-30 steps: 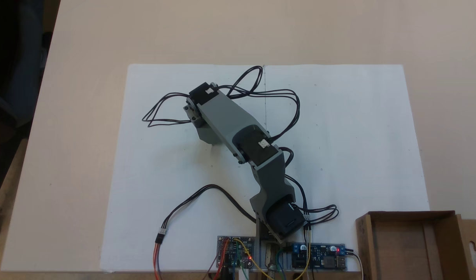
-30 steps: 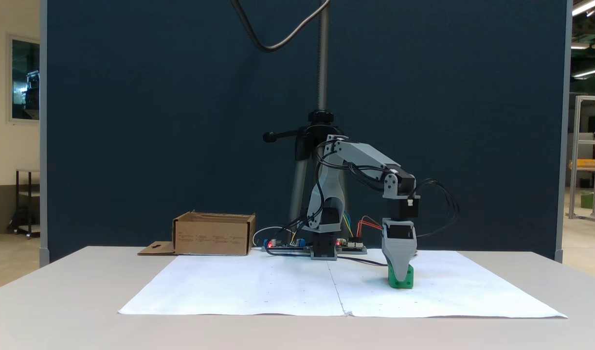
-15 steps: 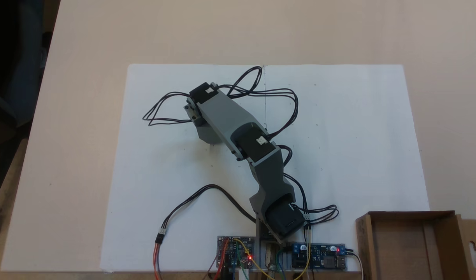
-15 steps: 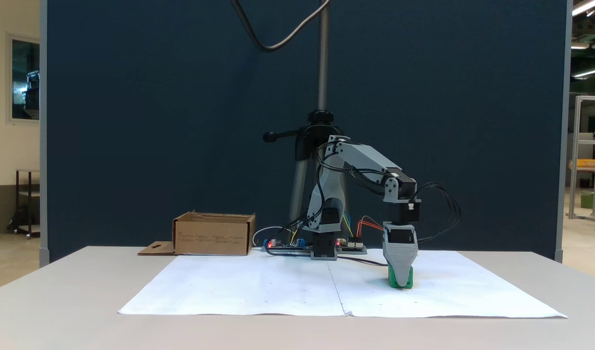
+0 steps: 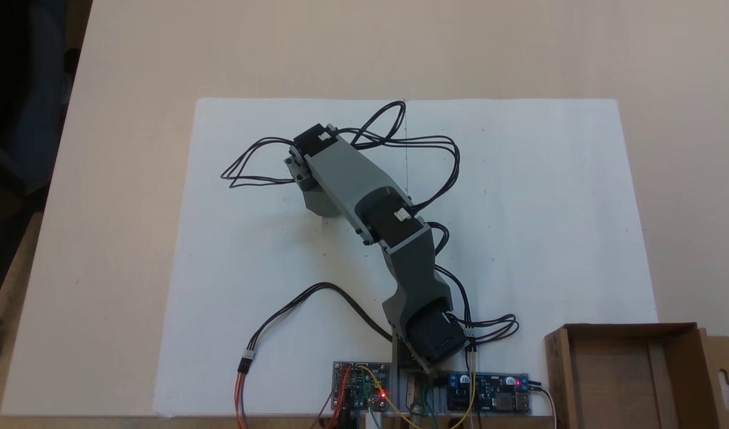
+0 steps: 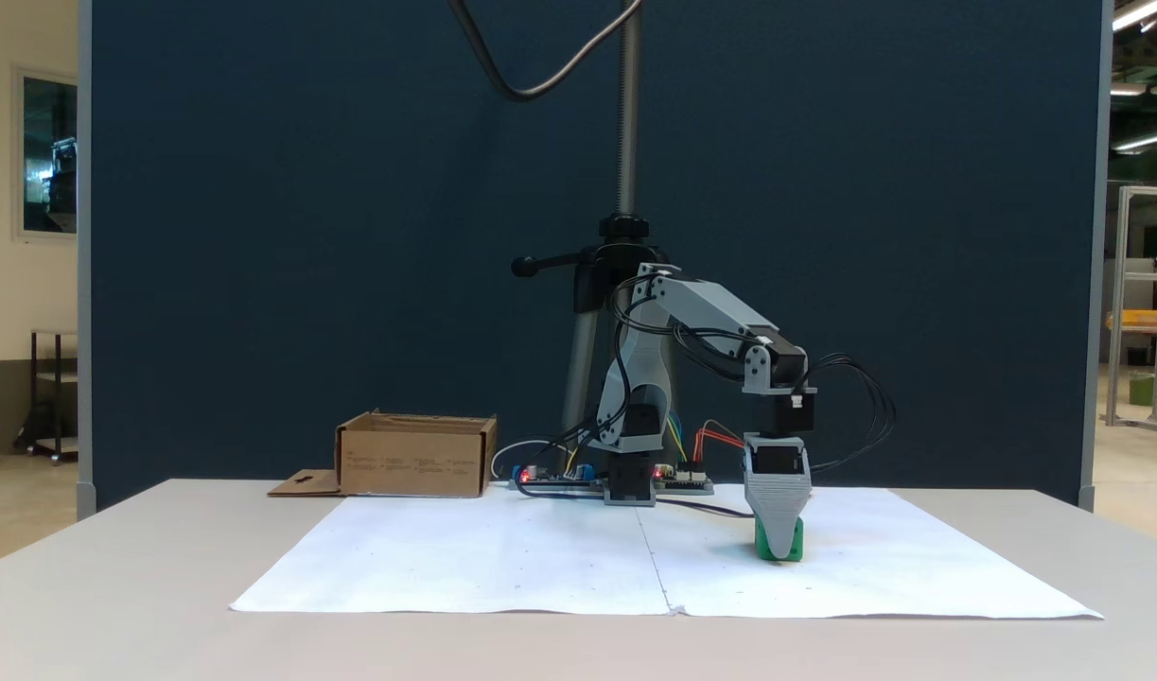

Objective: Grasp a green dice and put it in the bin.

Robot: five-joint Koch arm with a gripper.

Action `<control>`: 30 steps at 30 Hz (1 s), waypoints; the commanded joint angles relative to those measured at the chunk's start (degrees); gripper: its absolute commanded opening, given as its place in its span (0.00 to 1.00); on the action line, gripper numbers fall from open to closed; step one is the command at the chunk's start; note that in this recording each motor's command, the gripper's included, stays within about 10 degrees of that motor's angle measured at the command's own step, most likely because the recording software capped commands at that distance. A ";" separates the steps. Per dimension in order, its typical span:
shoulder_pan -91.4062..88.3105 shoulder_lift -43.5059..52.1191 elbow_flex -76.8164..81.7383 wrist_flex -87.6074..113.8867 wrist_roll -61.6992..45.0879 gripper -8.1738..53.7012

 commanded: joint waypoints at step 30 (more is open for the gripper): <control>2.64 2.02 -18.70 18.44 0.88 0.33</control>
